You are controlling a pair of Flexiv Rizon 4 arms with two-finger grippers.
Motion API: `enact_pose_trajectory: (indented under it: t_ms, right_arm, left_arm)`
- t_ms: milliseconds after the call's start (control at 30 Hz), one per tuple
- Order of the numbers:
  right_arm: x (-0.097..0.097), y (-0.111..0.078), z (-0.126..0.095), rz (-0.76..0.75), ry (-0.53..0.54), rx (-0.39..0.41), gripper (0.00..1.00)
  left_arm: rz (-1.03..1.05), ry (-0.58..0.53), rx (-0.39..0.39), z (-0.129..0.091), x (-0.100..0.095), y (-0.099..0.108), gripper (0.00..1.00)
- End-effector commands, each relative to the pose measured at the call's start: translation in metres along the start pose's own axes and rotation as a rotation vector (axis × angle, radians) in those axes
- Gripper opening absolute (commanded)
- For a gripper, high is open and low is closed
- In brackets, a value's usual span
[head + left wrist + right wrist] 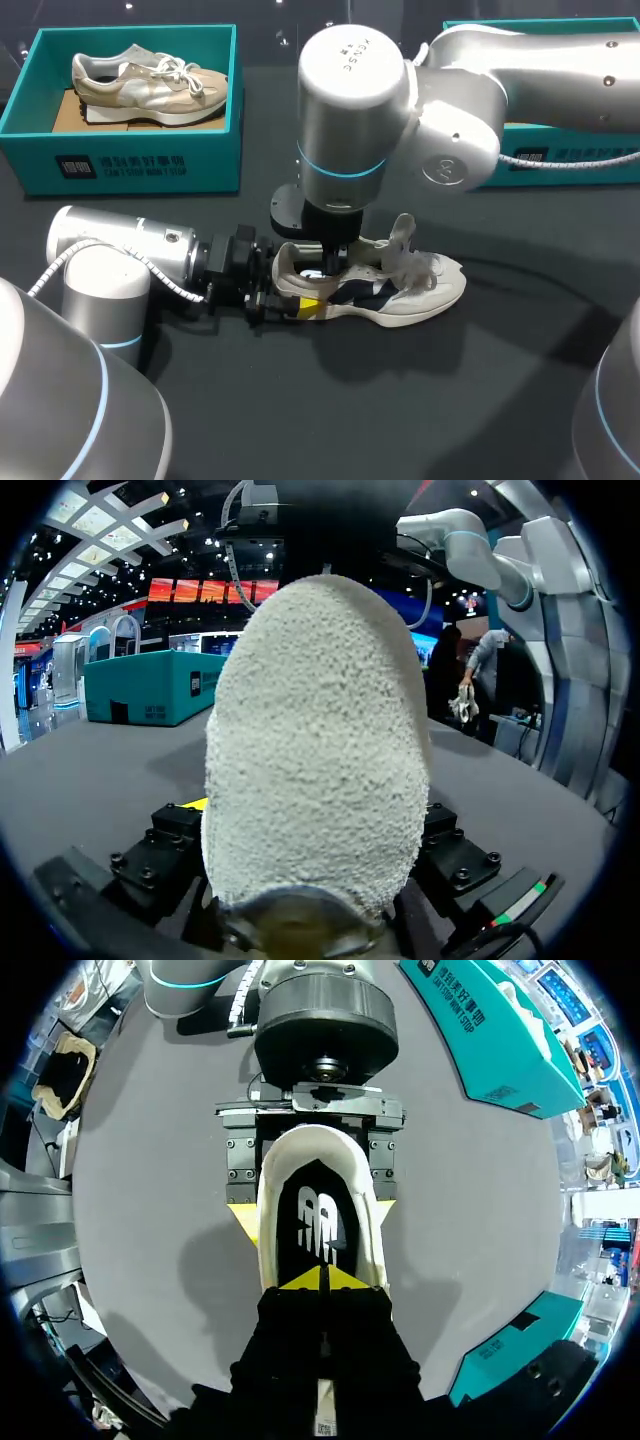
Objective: Take the shoe out of the shoebox, open the shoe tongue, remove and reinsert the insole, then place the shoe into the shoebox
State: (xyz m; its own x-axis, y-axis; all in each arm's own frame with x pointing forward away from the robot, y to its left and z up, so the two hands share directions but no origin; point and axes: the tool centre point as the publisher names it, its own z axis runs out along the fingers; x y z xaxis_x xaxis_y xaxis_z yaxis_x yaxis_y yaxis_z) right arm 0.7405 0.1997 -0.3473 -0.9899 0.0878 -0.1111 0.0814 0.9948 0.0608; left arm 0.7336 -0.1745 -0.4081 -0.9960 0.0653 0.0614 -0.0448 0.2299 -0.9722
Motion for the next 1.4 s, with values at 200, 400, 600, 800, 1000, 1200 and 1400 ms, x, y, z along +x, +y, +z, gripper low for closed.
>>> enact_pose_trajectory:
  t_ms: [200, 400, 600, 800, 1000, 1200, 1400]
  right_arm:
    - [-0.004, -0.009, 0.025, 0.029, 0.018, -0.004, 0.00]
    - [-0.005, -0.025, 0.031, 0.071, 0.022, 0.013, 0.17]
    - [-0.006, -0.037, 0.032, 0.098, 0.012, 0.012, 0.44]
    - [-0.012, -0.041, 0.042, 0.100, 0.030, -0.005, 0.45]
    - [-0.015, -0.039, 0.058, 0.082, 0.081, -0.031, 0.45]
    - [-0.012, -0.033, 0.070, 0.061, 0.138, -0.039, 0.42]
    - [0.002, -0.029, 0.079, 0.064, 0.187, -0.048, 0.00]
  left_arm:
    - [0.000, 0.000, -0.001, -0.001, 0.001, 0.002, 0.00]
    - [0.000, 0.000, -0.001, -0.001, 0.001, 0.002, 0.00]
    - [0.000, 0.000, -0.001, -0.001, 0.001, 0.002, 0.00]
    - [0.000, 0.000, -0.001, -0.001, 0.001, 0.002, 0.00]
    - [0.000, 0.000, -0.001, -0.001, 0.001, 0.002, 0.00]
    - [0.000, 0.000, -0.001, -0.001, 0.001, 0.002, 0.00]
    - [0.000, 0.000, -0.001, -0.001, 0.001, 0.002, 0.00]
